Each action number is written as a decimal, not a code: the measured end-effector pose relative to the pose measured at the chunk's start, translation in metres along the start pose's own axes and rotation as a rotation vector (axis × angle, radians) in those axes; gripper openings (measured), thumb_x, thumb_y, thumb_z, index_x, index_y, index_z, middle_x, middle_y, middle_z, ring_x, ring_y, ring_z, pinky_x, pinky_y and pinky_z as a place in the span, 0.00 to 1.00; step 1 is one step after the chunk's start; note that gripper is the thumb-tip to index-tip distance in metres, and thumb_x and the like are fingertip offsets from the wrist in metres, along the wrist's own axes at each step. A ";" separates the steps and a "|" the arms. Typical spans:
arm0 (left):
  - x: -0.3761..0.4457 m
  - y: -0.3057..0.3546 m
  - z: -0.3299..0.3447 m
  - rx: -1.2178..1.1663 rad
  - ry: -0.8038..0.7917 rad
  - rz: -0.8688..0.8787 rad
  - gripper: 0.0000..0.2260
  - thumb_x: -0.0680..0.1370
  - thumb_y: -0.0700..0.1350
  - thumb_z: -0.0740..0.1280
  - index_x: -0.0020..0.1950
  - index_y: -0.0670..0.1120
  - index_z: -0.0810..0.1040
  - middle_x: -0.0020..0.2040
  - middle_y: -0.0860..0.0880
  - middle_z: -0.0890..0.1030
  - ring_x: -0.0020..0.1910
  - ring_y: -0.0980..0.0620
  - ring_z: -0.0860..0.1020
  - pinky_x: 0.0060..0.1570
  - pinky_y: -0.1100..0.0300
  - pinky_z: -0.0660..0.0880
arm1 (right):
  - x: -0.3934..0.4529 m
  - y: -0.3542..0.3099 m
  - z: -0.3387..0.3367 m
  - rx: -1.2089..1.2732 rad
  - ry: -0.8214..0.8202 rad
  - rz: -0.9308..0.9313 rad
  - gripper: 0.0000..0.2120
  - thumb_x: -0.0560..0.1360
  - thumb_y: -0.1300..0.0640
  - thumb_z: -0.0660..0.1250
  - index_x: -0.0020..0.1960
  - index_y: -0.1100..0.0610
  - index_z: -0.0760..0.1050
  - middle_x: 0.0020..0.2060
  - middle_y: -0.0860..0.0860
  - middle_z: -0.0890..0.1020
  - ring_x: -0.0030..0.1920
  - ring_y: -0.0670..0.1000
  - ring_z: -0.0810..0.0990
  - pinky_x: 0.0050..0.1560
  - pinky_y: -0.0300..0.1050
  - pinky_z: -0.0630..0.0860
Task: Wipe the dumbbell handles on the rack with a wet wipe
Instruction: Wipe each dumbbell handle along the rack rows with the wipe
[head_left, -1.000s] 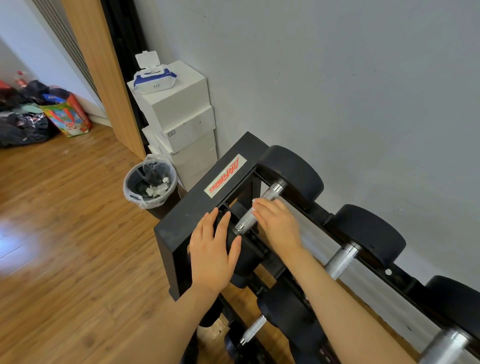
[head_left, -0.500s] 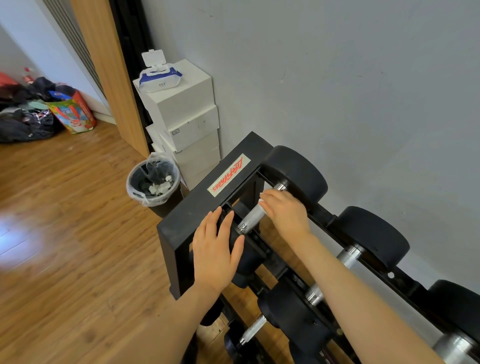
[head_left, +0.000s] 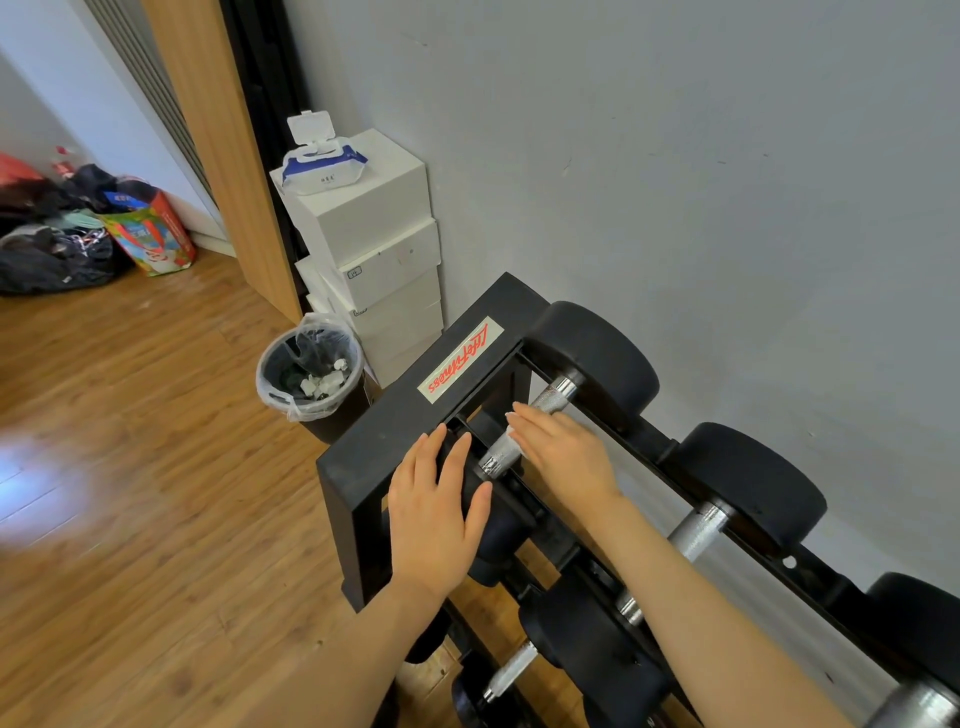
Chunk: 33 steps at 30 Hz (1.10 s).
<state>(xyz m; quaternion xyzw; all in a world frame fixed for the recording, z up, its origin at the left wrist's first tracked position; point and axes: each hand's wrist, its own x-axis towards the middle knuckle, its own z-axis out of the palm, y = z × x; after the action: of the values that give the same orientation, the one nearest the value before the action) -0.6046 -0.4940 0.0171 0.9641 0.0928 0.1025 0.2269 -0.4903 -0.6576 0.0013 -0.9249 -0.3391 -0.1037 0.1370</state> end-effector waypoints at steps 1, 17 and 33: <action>0.000 0.000 0.000 0.000 0.001 0.003 0.25 0.81 0.59 0.54 0.74 0.50 0.69 0.74 0.46 0.69 0.74 0.43 0.65 0.69 0.42 0.64 | 0.001 0.005 -0.002 -0.005 -0.002 0.021 0.32 0.59 0.62 0.83 0.62 0.59 0.79 0.60 0.55 0.81 0.50 0.53 0.84 0.44 0.47 0.83; 0.001 -0.002 0.002 0.000 0.020 0.022 0.24 0.80 0.58 0.55 0.73 0.48 0.71 0.73 0.44 0.70 0.73 0.41 0.67 0.69 0.41 0.68 | -0.005 -0.002 0.006 0.061 0.157 0.116 0.29 0.62 0.67 0.79 0.62 0.62 0.78 0.61 0.56 0.80 0.50 0.53 0.84 0.50 0.46 0.82; 0.002 0.000 0.002 -0.012 0.018 0.013 0.24 0.80 0.58 0.55 0.73 0.49 0.70 0.74 0.45 0.70 0.73 0.42 0.66 0.69 0.41 0.66 | -0.011 -0.019 0.005 0.298 0.223 0.426 0.15 0.79 0.50 0.64 0.63 0.52 0.74 0.55 0.51 0.77 0.51 0.48 0.78 0.48 0.41 0.79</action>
<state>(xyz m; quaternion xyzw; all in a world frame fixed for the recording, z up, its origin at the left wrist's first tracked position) -0.6021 -0.4941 0.0156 0.9623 0.0877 0.1131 0.2313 -0.5110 -0.6487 -0.0029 -0.9279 -0.1312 -0.1228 0.3267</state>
